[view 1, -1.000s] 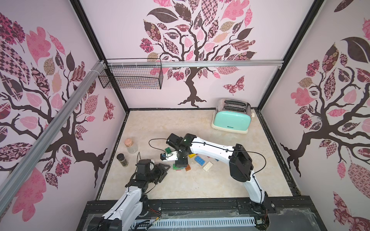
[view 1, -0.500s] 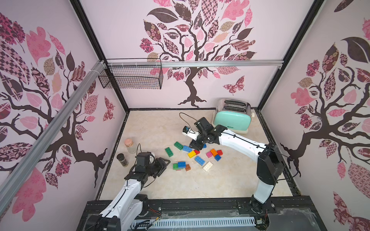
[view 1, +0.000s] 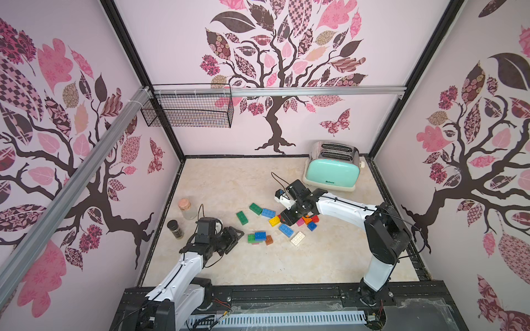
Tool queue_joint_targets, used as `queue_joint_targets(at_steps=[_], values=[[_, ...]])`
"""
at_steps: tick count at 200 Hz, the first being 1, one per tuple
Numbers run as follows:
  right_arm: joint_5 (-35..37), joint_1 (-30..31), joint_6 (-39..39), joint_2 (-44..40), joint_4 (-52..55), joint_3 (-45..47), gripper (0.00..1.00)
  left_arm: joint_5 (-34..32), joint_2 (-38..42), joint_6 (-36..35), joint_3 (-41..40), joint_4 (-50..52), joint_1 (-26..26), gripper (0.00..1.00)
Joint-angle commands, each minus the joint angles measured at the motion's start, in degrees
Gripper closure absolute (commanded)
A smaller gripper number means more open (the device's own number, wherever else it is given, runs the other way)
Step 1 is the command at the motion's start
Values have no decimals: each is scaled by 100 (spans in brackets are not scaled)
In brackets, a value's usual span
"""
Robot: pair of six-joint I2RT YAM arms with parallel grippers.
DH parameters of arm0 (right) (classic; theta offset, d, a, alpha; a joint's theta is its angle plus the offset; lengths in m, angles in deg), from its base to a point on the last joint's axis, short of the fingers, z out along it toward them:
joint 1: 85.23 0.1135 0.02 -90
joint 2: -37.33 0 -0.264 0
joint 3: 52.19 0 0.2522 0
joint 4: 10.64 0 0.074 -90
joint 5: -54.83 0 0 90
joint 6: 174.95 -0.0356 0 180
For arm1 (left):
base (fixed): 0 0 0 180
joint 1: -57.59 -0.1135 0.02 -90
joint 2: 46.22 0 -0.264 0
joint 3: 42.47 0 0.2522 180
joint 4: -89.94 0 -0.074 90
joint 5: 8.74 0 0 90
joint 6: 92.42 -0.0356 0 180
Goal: Assemble a heart with lego
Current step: Pick up the lego brick from the center of the board.
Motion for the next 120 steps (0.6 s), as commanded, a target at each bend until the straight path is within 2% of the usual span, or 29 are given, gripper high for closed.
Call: queue_joint_targets(at_steps=[1, 14, 97, 120], values=[[69, 75, -388, -182, -316, 96, 46, -51, 40, -102, 97, 1, 3, 44], [-80, 129, -463, -156, -421, 94, 44, -49, 89, -92, 97, 15, 2, 45], [-836, 222, -876, 304, -800, 142, 43, -101, 292, -48, 8, 130, 6, 45], [-743, 219, -909, 408, -881, 223, 43, -118, 257, -39, 8, 118, 4, 44]])
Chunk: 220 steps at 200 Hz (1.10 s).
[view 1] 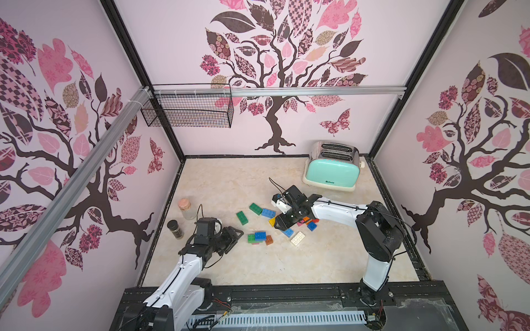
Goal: Assemble a heart with lego
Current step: Pick up the lego brick from the center of the board.
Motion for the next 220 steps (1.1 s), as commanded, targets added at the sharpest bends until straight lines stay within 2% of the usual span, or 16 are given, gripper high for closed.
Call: queue_joint_targets(at_steps=[1, 51, 79, 149, 169, 195, 220], values=[[-117, 5, -133, 127, -109, 30, 43, -71, 16, -46, 8, 9, 7, 45], [123, -4, 38, 451, -173, -201, 42, -78, -8, -37, 2, 2, 1, 45], [292, -4, 390, 575, -233, -403, 41, -95, 29, -20, -18, 30, 7, 45], [53, -3, 1454, 1107, 109, -1133, 37, -172, 67, -37, 8, 95, 0, 45], [-113, -1, 1398, 1268, 426, -1452, 35, -202, 59, -37, 3, 80, -4, 45], [-333, 42, 1145, 1261, 300, -1381, 35, -197, -15, -11, -7, 16, -8, 45], [295, 146, 962, 1207, 380, -1349, 35, -212, -46, -28, -1, -1, -9, 45]])
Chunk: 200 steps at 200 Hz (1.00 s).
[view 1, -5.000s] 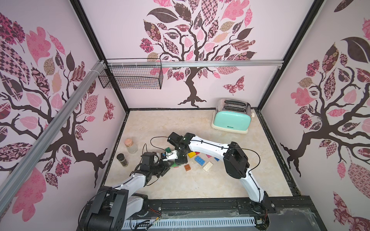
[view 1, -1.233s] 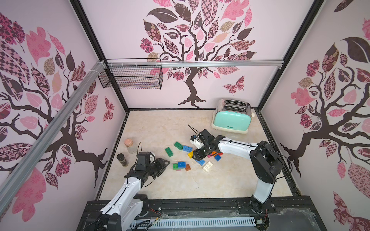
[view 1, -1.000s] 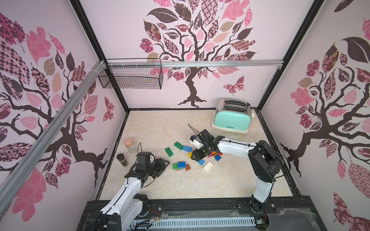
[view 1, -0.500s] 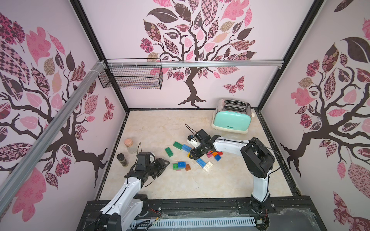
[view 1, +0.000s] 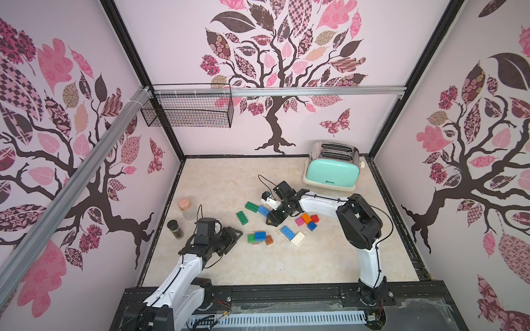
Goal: Assemble a heart with lego
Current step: Pick up the lego brick from the center of the board.
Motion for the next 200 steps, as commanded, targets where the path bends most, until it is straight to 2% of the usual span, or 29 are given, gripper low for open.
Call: queue_joint_targets(at_steps=[1, 30, 78, 153, 200], values=[[387, 100, -189, -30, 227, -86, 35, -71, -31, -50, 2, -43, -8, 45], [937, 117, -510, -245, 359, 7, 36, -65, -35, -59, -7, -69, -13, 45], [1283, 288, -604, -200, 534, -3, 41, -58, -36, -42, -6, -93, -17, 45], [1472, 407, -552, -60, 684, -227, 53, -61, 48, -15, -69, -86, -18, 46], [1620, 449, -417, 36, 888, -421, 66, -70, 18, -15, -51, -104, -35, 46]])
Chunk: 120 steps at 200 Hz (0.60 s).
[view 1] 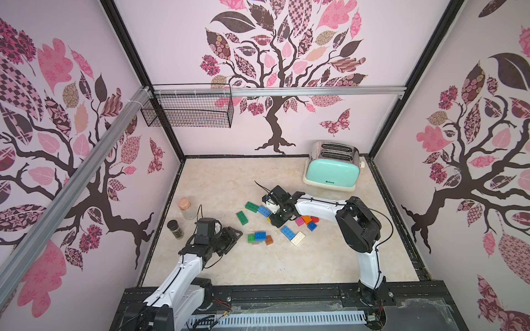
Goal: Assemble a heart with lego
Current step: Pick up the lego brick from the center of the board.
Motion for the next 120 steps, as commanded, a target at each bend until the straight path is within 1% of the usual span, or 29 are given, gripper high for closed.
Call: queue_joint_targets(at_steps=[1, 44, 83, 95, 120], values=[[178, 46, 74, 76, 254, -238, 66, -64, 26, -30, -47, -96, -37, 46], [116, 56, 427, -333, 281, -180, 72, -35, 70, 29, 21, -24, -152, 46], [-129, 190, 1042, -976, 145, -109, 71, -39, 221, 110, 188, 194, -341, 46], [-340, 243, 1214, -1083, 148, -194, 71, -1, 245, 132, 226, 285, -456, 46], [-694, 448, 1536, -1127, 143, -383, 71, 313, 355, 231, 182, 326, -945, 46]])
